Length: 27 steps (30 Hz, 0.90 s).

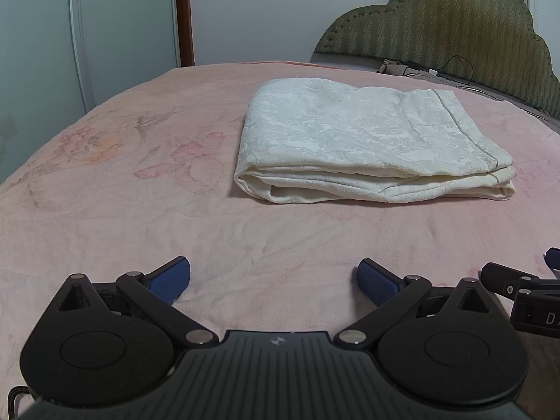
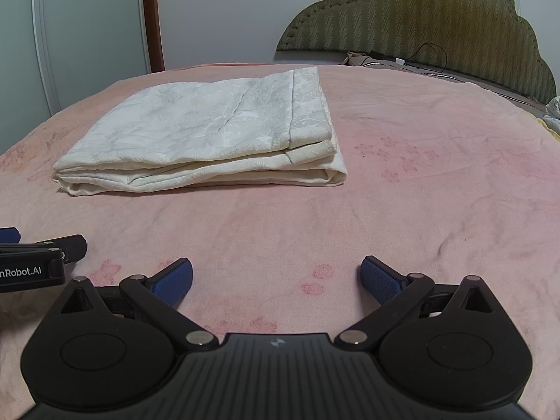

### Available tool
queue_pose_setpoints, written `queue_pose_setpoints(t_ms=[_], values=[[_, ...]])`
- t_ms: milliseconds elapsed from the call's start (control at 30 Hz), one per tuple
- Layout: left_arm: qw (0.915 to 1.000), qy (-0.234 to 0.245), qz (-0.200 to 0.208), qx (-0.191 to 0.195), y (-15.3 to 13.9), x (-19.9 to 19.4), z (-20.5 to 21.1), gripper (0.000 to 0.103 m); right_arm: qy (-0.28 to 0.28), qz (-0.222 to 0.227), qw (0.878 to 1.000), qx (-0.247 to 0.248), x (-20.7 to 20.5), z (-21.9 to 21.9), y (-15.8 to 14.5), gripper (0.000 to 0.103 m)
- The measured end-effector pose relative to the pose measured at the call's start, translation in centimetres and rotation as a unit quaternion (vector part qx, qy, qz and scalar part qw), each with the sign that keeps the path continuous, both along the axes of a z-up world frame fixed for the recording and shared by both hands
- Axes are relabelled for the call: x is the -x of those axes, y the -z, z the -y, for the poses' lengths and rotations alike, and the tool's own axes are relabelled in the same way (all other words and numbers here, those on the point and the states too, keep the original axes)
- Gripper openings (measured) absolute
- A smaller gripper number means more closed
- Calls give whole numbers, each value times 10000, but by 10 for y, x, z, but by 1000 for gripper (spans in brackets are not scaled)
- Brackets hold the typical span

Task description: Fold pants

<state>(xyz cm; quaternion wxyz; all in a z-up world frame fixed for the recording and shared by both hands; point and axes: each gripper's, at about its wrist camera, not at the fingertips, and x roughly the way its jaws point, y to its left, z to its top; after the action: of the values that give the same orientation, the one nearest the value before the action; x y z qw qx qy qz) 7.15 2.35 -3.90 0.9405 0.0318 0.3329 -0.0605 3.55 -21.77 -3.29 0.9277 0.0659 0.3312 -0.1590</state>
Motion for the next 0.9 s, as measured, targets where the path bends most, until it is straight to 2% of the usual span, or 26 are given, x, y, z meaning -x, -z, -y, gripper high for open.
queue_pose_setpoints(t_ms=[233,333,900], values=[[10000,8,7,-1,0,1,0,103,-138,-8,9999,2,-2,2,-3,103],[10000,9,9,-3,0,1,0,103,-244,-29,9995,172,-5,4,-3,103],[10000,13,10,-9,0,1,0,103,-247,-15,9997,0,-3,10,-1,103]])
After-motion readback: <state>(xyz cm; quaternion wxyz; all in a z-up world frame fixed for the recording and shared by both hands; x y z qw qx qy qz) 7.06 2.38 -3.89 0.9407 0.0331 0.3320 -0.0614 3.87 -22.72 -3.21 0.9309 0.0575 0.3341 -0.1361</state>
